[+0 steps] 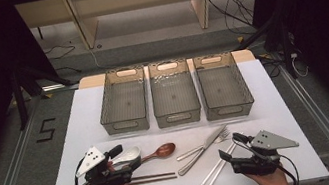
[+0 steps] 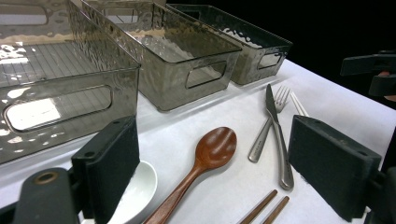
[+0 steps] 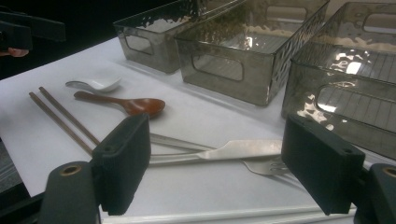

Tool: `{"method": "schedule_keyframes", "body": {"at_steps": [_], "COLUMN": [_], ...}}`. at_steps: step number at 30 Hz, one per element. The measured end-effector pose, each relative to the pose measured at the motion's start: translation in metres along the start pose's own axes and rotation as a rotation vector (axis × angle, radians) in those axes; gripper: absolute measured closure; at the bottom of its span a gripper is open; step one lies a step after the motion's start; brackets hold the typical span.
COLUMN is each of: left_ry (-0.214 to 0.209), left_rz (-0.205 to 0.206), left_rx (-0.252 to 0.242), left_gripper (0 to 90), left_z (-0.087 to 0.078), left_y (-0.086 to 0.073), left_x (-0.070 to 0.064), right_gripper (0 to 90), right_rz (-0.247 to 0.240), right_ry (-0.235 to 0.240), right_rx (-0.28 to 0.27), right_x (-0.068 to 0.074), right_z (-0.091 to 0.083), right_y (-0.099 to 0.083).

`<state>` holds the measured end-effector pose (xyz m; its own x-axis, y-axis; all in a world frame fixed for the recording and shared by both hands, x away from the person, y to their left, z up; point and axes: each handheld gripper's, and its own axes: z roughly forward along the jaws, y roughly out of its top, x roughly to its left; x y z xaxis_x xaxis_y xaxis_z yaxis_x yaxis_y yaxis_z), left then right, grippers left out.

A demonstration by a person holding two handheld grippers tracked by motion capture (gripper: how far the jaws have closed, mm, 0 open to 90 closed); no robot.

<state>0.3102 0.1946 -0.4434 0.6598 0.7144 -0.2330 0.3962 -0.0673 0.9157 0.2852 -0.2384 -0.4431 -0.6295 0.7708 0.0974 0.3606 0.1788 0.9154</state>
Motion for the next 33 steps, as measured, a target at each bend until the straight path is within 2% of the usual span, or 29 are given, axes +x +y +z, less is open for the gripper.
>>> {"method": "schedule_keyframes", "body": {"at_steps": [4, 7, 10, 13, 17, 25, 29, 33], "left_ry": [-0.001, -0.006, -0.019, -0.012, -0.019, -0.032, -0.035, -0.028], "left_rz": [0.031, 0.057, 0.104, 0.16, 0.203, 0.254, 0.263, 0.3], "left_rx": [0.042, 0.092, 0.163, 0.226, 0.304, 0.377, 0.409, 0.462], "left_gripper": [15.9, 16.0, 16.2, 16.4, 17.0, 18.1, 18.7, 19.2], "left_z": [0.001, 0.002, 0.004, 0.005, 0.006, 0.012, 0.013, 0.015], "left_y": [0.004, 0.009, 0.015, 0.02, 0.027, 0.035, 0.036, 0.036], "left_x": [-0.002, -0.004, -0.008, -0.011, -0.012, -0.012, -0.012, -0.012], "right_gripper": [24.9, 25.0, 25.0, 25.0, 25.0, 25.0, 25.2, 25.2], "right_rz": [-0.001, -0.002, 0.001, -0.003, -0.005, -0.007, -0.005, -0.008], "right_ry": [0.0, 0.001, 0.004, 0.008, 0.013, 0.019, 0.021, 0.021], "right_rx": [0.003, 0.012, 0.017, 0.022, 0.028, 0.038, 0.041, 0.047], "right_x": [0.0, 0.0, -0.001, -0.001, 0.0, 0.0, 0.0, 0.0], "right_z": [0.0, 0.001, 0.001, 0.002, 0.002, 0.003, 0.003, 0.003], "right_y": [0.0, 0.0, 0.0, 0.0, 0.0, 0.0, 0.0, 0.0]}}
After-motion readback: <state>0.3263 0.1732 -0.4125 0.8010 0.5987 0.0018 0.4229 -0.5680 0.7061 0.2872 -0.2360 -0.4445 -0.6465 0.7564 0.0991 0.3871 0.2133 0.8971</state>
